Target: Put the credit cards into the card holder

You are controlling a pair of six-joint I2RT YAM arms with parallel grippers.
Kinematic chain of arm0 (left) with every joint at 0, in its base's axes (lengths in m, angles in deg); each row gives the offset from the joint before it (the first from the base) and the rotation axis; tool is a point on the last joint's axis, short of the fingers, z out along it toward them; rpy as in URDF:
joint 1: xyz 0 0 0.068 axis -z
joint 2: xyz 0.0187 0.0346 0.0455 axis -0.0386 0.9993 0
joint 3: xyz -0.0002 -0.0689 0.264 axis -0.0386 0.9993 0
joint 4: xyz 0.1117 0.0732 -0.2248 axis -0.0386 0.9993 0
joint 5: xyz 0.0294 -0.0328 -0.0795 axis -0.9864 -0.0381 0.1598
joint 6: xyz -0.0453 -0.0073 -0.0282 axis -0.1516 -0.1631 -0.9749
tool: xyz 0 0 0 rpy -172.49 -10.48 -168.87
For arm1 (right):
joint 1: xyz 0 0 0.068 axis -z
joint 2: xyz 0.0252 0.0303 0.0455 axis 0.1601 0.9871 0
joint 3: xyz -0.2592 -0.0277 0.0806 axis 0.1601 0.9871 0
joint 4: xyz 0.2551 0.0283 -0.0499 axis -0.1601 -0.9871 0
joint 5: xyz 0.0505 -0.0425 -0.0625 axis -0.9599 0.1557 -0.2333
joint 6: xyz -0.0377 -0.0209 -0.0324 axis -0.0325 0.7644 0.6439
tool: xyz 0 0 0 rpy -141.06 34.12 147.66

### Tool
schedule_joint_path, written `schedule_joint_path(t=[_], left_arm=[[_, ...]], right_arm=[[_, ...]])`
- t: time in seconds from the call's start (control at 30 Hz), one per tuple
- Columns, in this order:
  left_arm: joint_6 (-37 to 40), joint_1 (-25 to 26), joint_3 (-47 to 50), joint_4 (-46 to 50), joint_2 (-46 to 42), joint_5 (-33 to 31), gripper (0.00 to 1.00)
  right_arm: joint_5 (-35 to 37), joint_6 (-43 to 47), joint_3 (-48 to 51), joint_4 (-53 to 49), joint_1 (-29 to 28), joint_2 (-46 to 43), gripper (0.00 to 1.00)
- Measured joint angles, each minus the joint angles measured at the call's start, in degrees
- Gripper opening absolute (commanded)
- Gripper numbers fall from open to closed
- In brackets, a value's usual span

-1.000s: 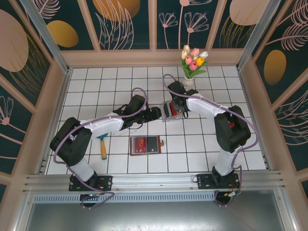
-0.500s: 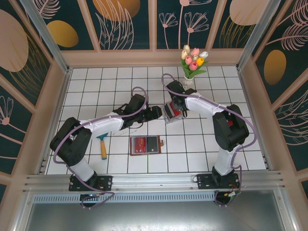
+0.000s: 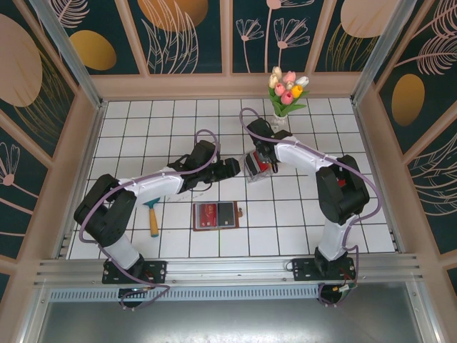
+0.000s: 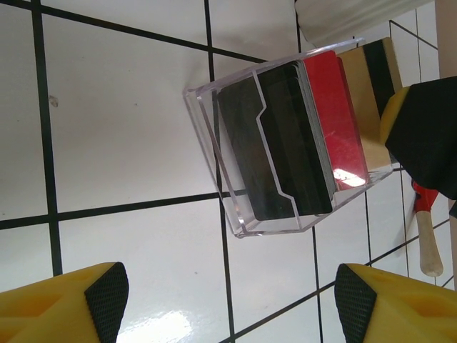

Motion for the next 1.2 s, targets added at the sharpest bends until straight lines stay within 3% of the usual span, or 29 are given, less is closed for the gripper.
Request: schedule_joint_path(t=[0.5, 0.8, 1.0, 1.2], left_arm=[[0.0, 0.0, 0.3, 0.0, -0.6, 0.0, 0.78], [0.0, 0.0, 1.7, 0.0, -3.5, -0.5, 0.78], [-0.1, -0.3, 4.6, -0.6, -7.8, 0.0, 0.75], [-3.0, -3.7, 11.9, -9.9, -15.6, 7.2, 0.73]], right_arm=[[-0.8, -0.2, -1.4, -2.1, -0.1, -1.8, 0.09], [-7.4, -1.6, -1.4, -2.1, -0.4, -7.2, 0.03], [-14.9, -4.9, 2.2, 1.1, -0.4, -16.8, 0.01], [-31.2, -13.1, 14.6, 14.6, -0.4, -30.6, 0.01]])
